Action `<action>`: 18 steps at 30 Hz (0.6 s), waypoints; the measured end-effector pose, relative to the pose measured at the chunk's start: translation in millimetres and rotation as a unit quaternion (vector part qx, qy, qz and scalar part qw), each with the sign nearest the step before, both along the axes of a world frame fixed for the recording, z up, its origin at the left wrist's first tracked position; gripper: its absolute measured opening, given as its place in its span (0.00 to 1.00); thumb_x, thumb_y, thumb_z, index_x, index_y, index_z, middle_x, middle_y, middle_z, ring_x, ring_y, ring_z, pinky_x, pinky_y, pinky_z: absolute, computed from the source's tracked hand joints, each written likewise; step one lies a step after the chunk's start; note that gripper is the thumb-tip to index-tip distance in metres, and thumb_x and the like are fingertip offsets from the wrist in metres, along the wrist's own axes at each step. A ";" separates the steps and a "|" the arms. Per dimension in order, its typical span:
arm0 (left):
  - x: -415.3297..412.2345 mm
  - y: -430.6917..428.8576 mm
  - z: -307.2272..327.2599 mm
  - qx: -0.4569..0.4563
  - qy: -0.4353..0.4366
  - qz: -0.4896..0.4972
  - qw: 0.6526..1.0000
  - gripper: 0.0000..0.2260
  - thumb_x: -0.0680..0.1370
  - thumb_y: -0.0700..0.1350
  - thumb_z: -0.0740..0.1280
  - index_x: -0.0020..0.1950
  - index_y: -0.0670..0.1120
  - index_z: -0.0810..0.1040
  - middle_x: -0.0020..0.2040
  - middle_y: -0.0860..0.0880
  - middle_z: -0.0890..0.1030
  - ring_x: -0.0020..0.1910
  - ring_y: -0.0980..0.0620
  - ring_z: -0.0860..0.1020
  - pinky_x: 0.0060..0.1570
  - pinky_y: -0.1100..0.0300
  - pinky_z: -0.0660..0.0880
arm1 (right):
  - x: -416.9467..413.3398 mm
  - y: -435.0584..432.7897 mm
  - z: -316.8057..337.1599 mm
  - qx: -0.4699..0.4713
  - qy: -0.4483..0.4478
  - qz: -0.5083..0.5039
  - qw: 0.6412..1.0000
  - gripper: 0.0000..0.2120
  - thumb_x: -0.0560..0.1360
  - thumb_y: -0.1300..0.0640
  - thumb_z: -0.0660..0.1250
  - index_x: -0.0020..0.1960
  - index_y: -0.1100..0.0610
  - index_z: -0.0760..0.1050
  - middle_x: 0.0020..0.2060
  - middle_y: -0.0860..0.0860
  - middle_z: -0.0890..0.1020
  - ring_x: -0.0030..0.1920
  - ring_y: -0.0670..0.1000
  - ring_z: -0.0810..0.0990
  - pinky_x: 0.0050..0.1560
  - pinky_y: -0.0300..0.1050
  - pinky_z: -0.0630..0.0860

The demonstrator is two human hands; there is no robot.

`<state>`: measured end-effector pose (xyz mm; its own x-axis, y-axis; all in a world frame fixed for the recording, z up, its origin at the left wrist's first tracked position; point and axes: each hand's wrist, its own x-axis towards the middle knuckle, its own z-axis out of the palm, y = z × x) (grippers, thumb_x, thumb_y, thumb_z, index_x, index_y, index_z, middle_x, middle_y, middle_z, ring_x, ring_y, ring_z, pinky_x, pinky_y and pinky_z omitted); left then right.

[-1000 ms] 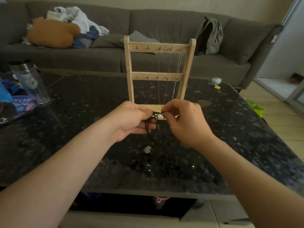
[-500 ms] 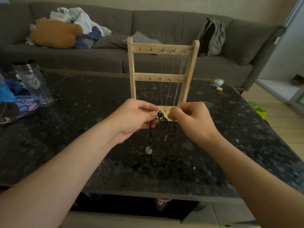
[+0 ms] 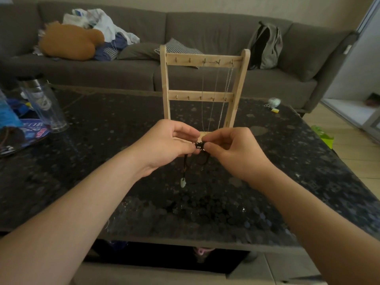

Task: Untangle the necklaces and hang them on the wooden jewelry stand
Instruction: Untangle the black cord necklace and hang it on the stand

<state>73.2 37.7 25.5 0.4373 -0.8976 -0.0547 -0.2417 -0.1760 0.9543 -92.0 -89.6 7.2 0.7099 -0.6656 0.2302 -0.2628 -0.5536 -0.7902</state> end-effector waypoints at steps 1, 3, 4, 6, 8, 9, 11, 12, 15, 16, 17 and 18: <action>0.0 -0.2 -0.4 0.009 -0.011 0.006 1.000 0.14 0.78 0.33 0.76 0.59 0.48 0.87 0.55 0.48 0.89 0.56 0.50 0.88 0.61 0.50 0.84 | 0.1 0.3 0.1 0.016 -0.002 0.002 1.000 0.07 0.81 0.59 0.74 0.58 0.52 0.87 0.46 0.46 0.88 0.44 0.46 0.87 0.49 0.40 0.85; -0.7 -0.8 -1.1 0.024 -0.004 0.017 1.000 0.10 0.78 0.35 0.76 0.56 0.47 0.89 0.54 0.47 0.89 0.56 0.50 0.88 0.61 0.50 0.85 | 0.0 1.5 1.0 0.045 -0.007 0.005 0.999 0.08 0.82 0.60 0.73 0.59 0.52 0.86 0.45 0.49 0.88 0.41 0.48 0.86 0.44 0.38 0.84; -1.0 -1.2 -1.1 0.032 0.010 0.020 0.999 0.08 0.79 0.35 0.75 0.54 0.45 0.90 0.53 0.45 0.89 0.54 0.50 0.88 0.61 0.49 0.85 | -0.2 1.9 1.4 0.056 -0.010 0.006 0.998 0.08 0.83 0.60 0.72 0.60 0.52 0.86 0.45 0.50 0.88 0.38 0.48 0.85 0.41 0.38 0.82; -2.0 -2.2 -0.6 0.049 0.045 0.018 0.998 0.05 0.81 0.37 0.74 0.53 0.41 0.90 0.52 0.41 0.89 0.48 0.52 0.87 0.61 0.49 0.85 | -1.0 2.6 1.6 0.073 -0.027 0.005 0.997 0.08 0.83 0.61 0.71 0.58 0.51 0.86 0.44 0.52 0.88 0.35 0.47 0.81 0.38 0.38 0.80; -2.1 -2.5 -0.2 0.068 0.065 0.015 0.995 0.06 0.82 0.39 0.73 0.53 0.40 0.90 0.50 0.39 0.88 0.44 0.53 0.84 0.59 0.52 0.83 | -1.7 2.4 1.9 0.080 -0.047 0.000 0.996 0.08 0.83 0.61 0.70 0.56 0.51 0.87 0.43 0.53 0.88 0.36 0.46 0.81 0.39 0.38 0.79; -1.5 -2.4 -0.1 0.074 0.068 0.016 0.995 0.06 0.82 0.40 0.73 0.54 0.40 0.90 0.51 0.38 0.88 0.43 0.53 0.83 0.58 0.53 0.82 | -1.8 2.4 2.3 0.081 -0.055 -0.002 0.995 0.08 0.83 0.61 0.70 0.55 0.51 0.87 0.43 0.52 0.88 0.37 0.45 0.81 0.39 0.38 0.80; 0.2 -2.2 0.3 0.075 0.071 0.022 0.994 0.06 0.82 0.41 0.74 0.53 0.42 0.90 0.54 0.40 0.89 0.45 0.52 0.82 0.57 0.53 0.81 | -2.1 2.7 3.4 0.083 -0.064 -0.004 0.994 0.06 0.83 0.60 0.71 0.54 0.52 0.86 0.43 0.52 0.88 0.37 0.43 0.81 0.39 0.36 0.80; 1.2 -2.0 0.4 0.073 0.072 0.027 0.994 0.06 0.82 0.42 0.74 0.53 0.43 0.91 0.55 0.41 0.89 0.46 0.51 0.82 0.57 0.52 0.81 | -2.4 2.7 3.9 0.085 -0.067 -0.002 0.994 0.05 0.83 0.59 0.71 0.54 0.52 0.86 0.42 0.52 0.88 0.36 0.43 0.81 0.38 0.35 0.79; 3.9 -2.0 0.4 0.058 0.071 0.042 0.995 0.07 0.82 0.44 0.74 0.54 0.45 0.91 0.54 0.44 0.90 0.48 0.51 0.83 0.61 0.50 0.83 | -3.5 3.9 5.9 0.083 -0.062 0.008 0.995 0.04 0.82 0.55 0.73 0.51 0.53 0.86 0.41 0.51 0.88 0.37 0.45 0.84 0.40 0.36 0.81; 4.3 -2.0 0.3 0.050 0.067 0.046 0.995 0.07 0.83 0.45 0.73 0.54 0.45 0.90 0.53 0.44 0.90 0.48 0.51 0.83 0.61 0.50 0.83 | -3.9 4.3 6.0 0.082 -0.056 0.013 0.995 0.04 0.82 0.54 0.74 0.50 0.53 0.86 0.41 0.51 0.88 0.39 0.48 0.85 0.42 0.38 0.82; 4.7 -1.9 -0.3 0.041 0.059 0.049 0.996 0.07 0.83 0.46 0.73 0.54 0.46 0.91 0.52 0.45 0.90 0.47 0.52 0.83 0.60 0.50 0.83 | -3.8 5.0 6.2 0.085 -0.052 0.016 0.995 0.03 0.81 0.55 0.74 0.50 0.53 0.86 0.41 0.52 0.88 0.42 0.52 0.86 0.44 0.42 0.83; 4.9 -1.7 -1.0 0.032 0.049 0.050 0.997 0.07 0.83 0.47 0.73 0.53 0.47 0.91 0.52 0.46 0.90 0.47 0.52 0.83 0.59 0.51 0.83 | -4.0 5.1 6.1 0.088 -0.051 0.018 0.995 0.02 0.81 0.56 0.74 0.50 0.53 0.86 0.42 0.52 0.89 0.44 0.54 0.87 0.46 0.44 0.84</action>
